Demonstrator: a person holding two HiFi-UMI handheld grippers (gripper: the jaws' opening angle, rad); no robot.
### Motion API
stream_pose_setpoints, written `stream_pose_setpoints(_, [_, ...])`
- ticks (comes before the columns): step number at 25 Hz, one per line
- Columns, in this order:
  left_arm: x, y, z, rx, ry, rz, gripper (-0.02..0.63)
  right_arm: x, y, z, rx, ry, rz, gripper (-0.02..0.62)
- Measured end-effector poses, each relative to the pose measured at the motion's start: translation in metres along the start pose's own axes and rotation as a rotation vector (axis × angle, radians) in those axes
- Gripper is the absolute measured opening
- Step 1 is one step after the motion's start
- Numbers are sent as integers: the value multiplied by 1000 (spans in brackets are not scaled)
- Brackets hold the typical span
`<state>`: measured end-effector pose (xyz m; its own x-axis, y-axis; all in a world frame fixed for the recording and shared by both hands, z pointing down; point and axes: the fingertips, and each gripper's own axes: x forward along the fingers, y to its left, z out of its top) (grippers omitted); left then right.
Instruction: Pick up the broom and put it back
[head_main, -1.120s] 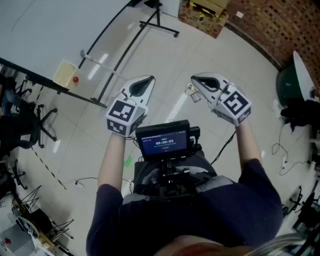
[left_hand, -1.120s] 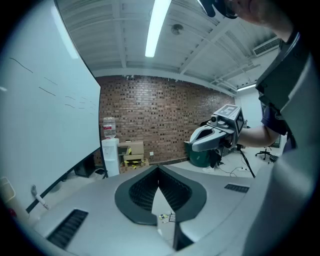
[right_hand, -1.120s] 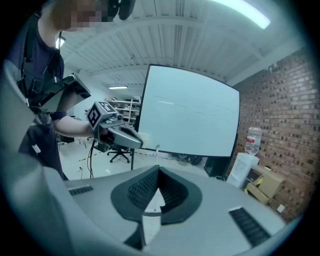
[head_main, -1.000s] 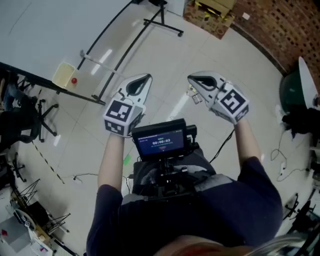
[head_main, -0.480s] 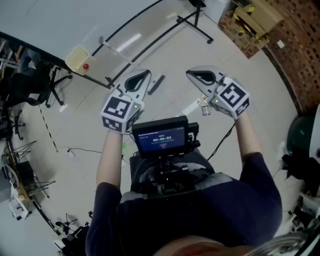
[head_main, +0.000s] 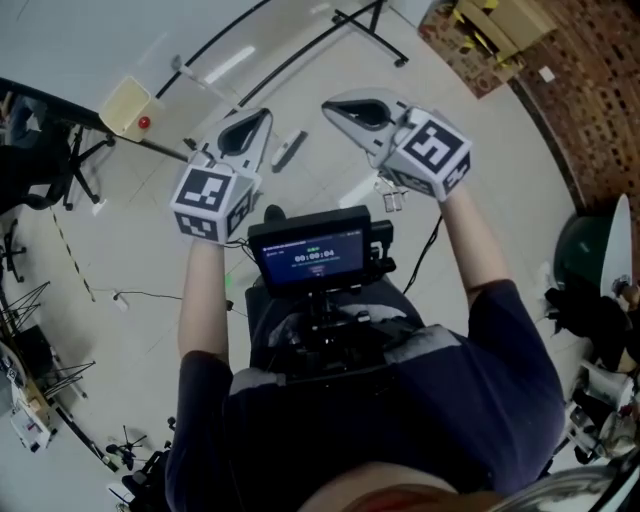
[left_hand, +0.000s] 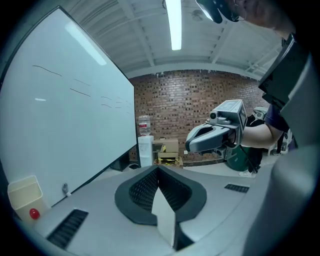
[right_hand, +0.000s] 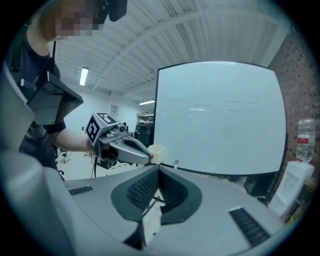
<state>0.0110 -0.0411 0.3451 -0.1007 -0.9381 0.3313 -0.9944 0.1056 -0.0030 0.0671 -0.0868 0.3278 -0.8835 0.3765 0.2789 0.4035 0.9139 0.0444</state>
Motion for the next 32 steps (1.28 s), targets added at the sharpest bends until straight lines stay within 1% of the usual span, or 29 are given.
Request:
stream_pose_setpoints(5, [9,44,-2,6,-40,-25,0,48,-9,8,-15,14,-11,18])
stream_pose_setpoints(9, [11,87,-5,0,-51,-33,0,87,-23,6,25,37,-30,18])
stream_pose_setpoints(12, [15,130,-19,-35,-36,-45,0,126,-33,1,45,82,-42,18])
stream_pose_setpoints(15, [22,190,-38,-87,-26,-60,0,187,-48,-4,42,142,-50,18])
stream_pose_setpoints(17, [26,211,-47,-102,-32,-60,0,208,-55,-8,52,159,-45,18])
stream_pose_setpoints(24, [38,210,-63,-91,-59,-20,0,209,-60,-6,61,166,-66,18])
stream_pose_setpoints(28, [40,212,-78,-102,-60,14,0,212,-55,-10,71,172,-45,18])
stream_pose_setpoints(32, [36,220,-101,-118,-37,77,0,216,-50,-19,75,184,-4,18])
